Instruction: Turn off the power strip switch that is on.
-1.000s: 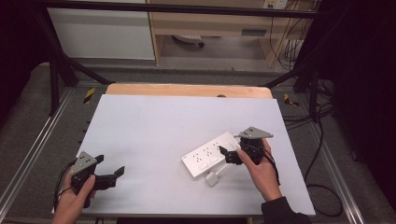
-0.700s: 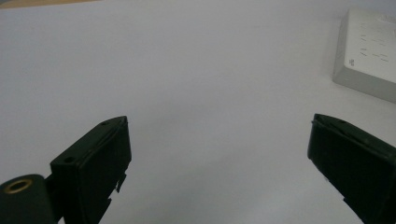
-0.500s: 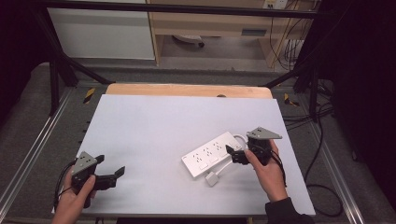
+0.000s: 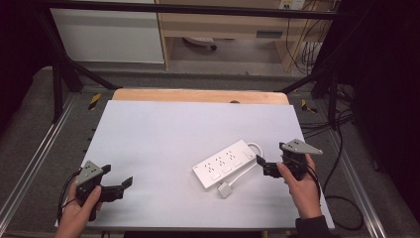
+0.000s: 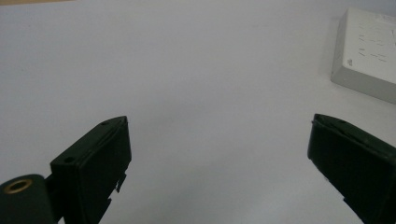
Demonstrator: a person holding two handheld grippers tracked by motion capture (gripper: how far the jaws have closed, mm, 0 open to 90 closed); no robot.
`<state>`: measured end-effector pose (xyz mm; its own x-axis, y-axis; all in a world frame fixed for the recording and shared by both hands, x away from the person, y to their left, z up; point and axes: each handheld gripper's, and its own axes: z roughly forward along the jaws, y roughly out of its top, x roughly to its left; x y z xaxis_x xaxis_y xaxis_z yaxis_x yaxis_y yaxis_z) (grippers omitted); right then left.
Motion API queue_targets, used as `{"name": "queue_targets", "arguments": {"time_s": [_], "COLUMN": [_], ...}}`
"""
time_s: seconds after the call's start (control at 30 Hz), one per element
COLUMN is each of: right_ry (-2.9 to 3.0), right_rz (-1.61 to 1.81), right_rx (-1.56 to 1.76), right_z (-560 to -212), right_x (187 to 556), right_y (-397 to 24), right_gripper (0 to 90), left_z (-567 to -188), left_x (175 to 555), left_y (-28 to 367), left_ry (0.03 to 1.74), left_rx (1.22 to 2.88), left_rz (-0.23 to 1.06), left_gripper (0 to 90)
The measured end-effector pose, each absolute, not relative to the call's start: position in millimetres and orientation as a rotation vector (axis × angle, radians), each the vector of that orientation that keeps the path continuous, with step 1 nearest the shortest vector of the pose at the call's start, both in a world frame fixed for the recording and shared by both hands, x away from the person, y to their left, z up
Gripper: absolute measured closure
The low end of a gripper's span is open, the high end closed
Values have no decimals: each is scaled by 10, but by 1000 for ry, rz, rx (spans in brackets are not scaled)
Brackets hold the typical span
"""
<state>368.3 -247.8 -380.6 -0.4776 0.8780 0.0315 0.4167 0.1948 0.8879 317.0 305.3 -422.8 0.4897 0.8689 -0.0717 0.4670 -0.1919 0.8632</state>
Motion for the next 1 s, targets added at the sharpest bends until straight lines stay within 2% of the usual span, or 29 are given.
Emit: {"name": "queue_targets", "arguments": {"time_s": [0.47, 1.0], "right_ry": [1949, 1951], "right_rz": [1218, 1183], "right_rx": [1257, 1305], "right_z": [-3892, -4130], "right_x": [3591, 3649], "right_y": [-2828, -2984], "right_gripper": [35, 40], "left_z": [-4228, -4230], "left_x": [3170, 3170], "left_y": [3056, 3053], "left_ry": [1121, 1117], "left_rx": [1828, 1830], "left_rz": [556, 553], "left_gripper": [61, 61]}}
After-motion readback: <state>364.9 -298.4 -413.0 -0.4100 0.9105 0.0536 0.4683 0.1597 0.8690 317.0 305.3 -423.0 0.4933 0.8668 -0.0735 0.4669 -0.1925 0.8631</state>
